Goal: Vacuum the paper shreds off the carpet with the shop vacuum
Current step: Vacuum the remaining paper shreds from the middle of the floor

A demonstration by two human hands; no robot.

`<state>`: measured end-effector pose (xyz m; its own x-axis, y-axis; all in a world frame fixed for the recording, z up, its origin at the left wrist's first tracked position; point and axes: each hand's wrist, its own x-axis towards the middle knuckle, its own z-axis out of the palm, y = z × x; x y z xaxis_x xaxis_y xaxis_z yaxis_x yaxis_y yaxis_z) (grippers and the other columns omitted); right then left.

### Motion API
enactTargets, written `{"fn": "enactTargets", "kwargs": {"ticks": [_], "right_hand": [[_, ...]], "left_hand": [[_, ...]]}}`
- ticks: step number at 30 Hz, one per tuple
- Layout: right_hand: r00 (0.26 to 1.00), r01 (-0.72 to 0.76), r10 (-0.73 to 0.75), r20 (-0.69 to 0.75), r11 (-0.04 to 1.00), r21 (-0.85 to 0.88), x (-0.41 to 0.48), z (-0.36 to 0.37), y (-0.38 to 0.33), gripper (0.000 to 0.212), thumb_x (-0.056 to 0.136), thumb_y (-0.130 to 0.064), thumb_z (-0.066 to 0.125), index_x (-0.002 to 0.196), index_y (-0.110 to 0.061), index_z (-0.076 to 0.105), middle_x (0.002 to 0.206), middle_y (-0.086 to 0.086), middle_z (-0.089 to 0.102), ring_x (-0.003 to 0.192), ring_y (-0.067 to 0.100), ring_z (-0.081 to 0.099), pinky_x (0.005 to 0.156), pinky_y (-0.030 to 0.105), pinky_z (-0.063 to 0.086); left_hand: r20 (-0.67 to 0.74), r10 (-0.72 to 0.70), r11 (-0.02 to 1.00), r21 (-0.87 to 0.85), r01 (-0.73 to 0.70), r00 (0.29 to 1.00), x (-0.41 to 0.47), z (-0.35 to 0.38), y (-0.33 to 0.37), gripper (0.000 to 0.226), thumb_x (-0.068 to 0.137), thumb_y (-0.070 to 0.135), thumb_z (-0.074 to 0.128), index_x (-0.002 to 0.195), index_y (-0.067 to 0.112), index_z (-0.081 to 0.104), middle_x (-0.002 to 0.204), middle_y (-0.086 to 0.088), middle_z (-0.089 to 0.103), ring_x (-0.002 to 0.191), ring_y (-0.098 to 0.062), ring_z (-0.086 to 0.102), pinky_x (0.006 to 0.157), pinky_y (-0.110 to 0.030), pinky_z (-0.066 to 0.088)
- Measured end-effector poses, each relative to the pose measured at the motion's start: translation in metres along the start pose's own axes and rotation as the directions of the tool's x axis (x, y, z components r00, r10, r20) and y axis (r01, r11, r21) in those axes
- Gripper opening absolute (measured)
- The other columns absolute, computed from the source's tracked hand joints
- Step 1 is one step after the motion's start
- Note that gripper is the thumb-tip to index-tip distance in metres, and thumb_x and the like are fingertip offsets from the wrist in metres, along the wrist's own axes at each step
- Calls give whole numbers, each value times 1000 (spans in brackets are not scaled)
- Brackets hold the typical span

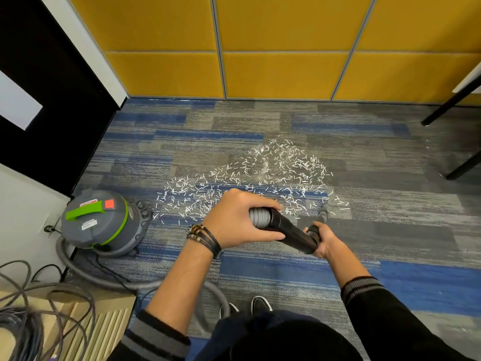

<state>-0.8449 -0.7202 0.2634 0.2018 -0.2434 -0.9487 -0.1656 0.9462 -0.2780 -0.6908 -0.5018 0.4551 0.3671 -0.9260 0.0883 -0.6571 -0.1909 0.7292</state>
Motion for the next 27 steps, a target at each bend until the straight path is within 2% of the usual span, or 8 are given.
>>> {"fn": "enactTargets", "kwargs": {"ticks": [4,6,10,14,17,21,25,27], "right_hand": [[1000,-19,21,-12,995,100,1,-4,20,27,100,-36,48,89,-12,44,55,8,54,48,20,54,46,35,55],[1000,-18,19,-23,997,71,-4,-5,21,27,100,-35,47,90,-11,45,58,10,56,48,23,58,44,39,55],[999,34,-32,-36,999,33,-14,-5,7,18,100,-30,50,93,-14,44,68,10,60,55,26,62,47,44,58],[995,90,-86,-49,993,77,-12,-13,-23,21,99,-29,51,85,-16,43,51,6,56,43,20,57,49,37,56],[993,105,-99,-62,989,105,-2,-25,-43,23,99,-32,52,88,-14,43,58,8,56,52,20,56,54,40,58],[997,20,-16,-72,998,66,25,-34,-52,24,98,-31,53,85,-12,47,54,9,58,47,21,58,55,41,58],[999,-3,5,-35,998,67,34,-22,-64,22,98,-30,55,90,-10,47,55,10,59,48,19,57,67,29,55],[1000,-18,18,4,997,69,37,-13,-77,23,98,-30,54,92,-9,47,57,11,58,50,19,57,67,31,56]], "left_hand": [[54,-39,998,-45,41,998,-5,-11,-15,54,65,51,96,112,30,80,103,17,78,98,4,71,95,-24,56],[83,-89,996,-17,91,993,-3,-12,-17,59,67,58,92,118,33,78,104,15,78,98,1,70,97,-29,57],[27,-69,998,5,69,997,2,-13,-17,52,72,70,78,105,30,80,91,18,77,85,0,71,88,-31,59],[38,-15,998,56,13,999,19,0,-6,52,73,73,74,107,35,79,92,19,77,85,1,71,89,-30,59],[41,-62,996,67,59,997,33,16,-6,50,75,71,76,110,35,78,93,19,78,85,0,71,90,-32,60],[94,-119,989,97,109,988,56,31,-2,45,78,64,82,113,35,78,95,17,78,87,-2,70,95,-35,59],[56,-117,985,136,109,992,72,31,10,58,73,78,69,113,38,78,97,19,78,87,-1,72,91,-33,60],[3,-100,981,166,98,995,76,30,18,55,73,78,67,110,39,79,94,21,78,84,0,72,88,-32,60]]}}
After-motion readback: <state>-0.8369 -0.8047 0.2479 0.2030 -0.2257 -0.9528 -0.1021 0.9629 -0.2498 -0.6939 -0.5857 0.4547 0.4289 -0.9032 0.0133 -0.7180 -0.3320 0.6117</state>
